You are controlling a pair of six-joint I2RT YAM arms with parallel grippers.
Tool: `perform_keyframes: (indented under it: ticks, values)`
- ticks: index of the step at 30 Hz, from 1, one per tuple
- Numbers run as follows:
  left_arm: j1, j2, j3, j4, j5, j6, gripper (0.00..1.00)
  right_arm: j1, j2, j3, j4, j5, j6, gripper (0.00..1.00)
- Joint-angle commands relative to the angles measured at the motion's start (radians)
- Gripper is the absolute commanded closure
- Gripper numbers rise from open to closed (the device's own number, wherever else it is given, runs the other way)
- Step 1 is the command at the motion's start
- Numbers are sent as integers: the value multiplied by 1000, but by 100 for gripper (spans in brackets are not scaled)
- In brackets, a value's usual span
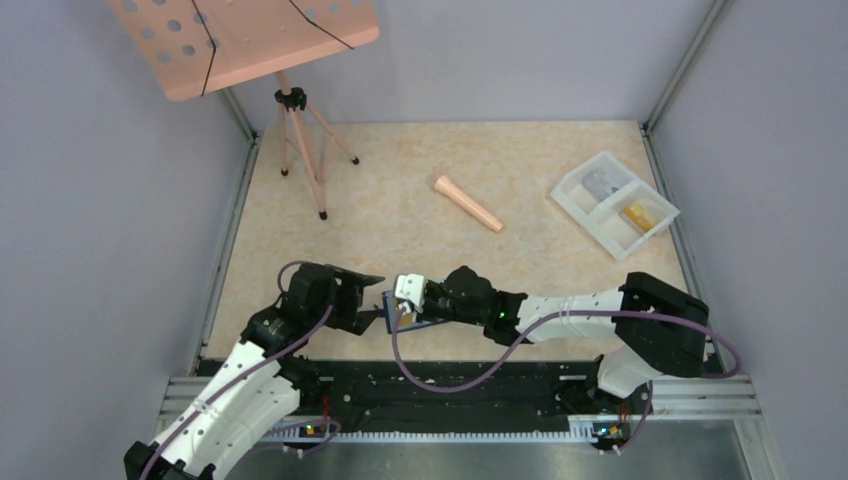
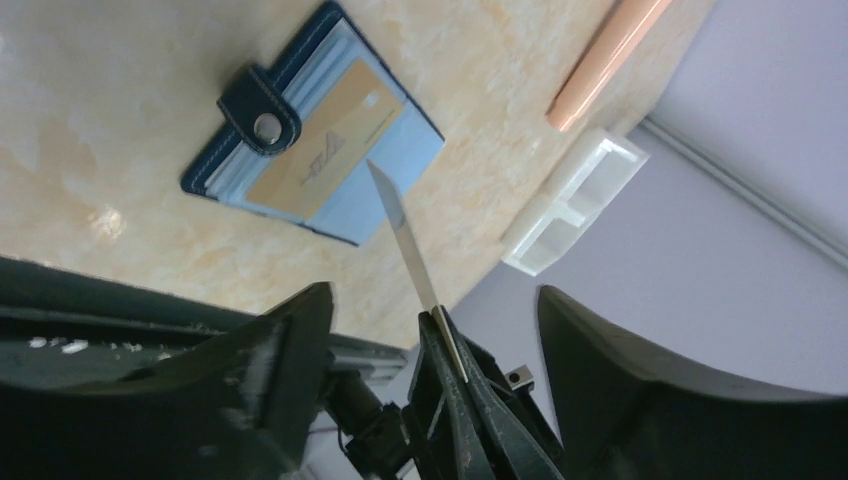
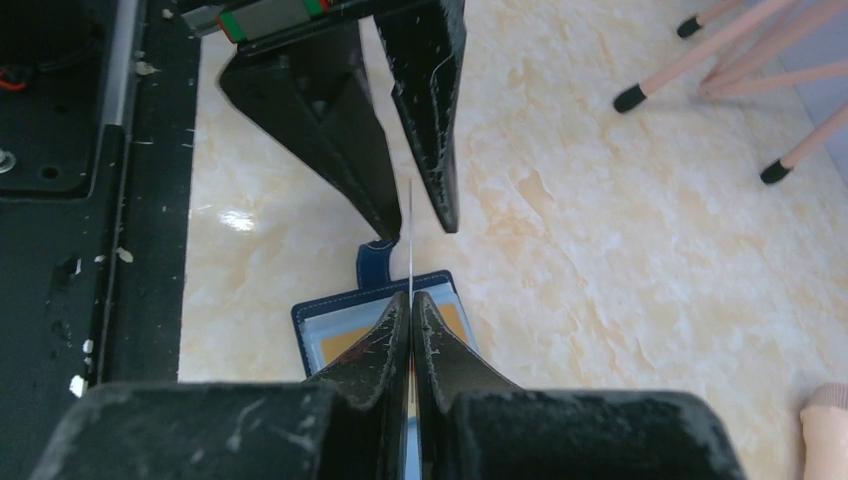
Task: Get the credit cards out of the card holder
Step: Remove the credit card from the card holder, then place the credit card in the storage box.
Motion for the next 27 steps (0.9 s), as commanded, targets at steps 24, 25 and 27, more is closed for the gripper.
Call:
perform_keyframes:
  ticks: [24,25,27]
  values:
    - [5,-124,202,49,-376,997,1,-931,-271,108,-427,-195,801,100]
    - [5,-119,220,50,-375,1043,2,-981,-278,114,-446,-189,804,100]
    - [3,-99,250,50,-366,1151,2,-1078,-287,126,-484,-195,810,100]
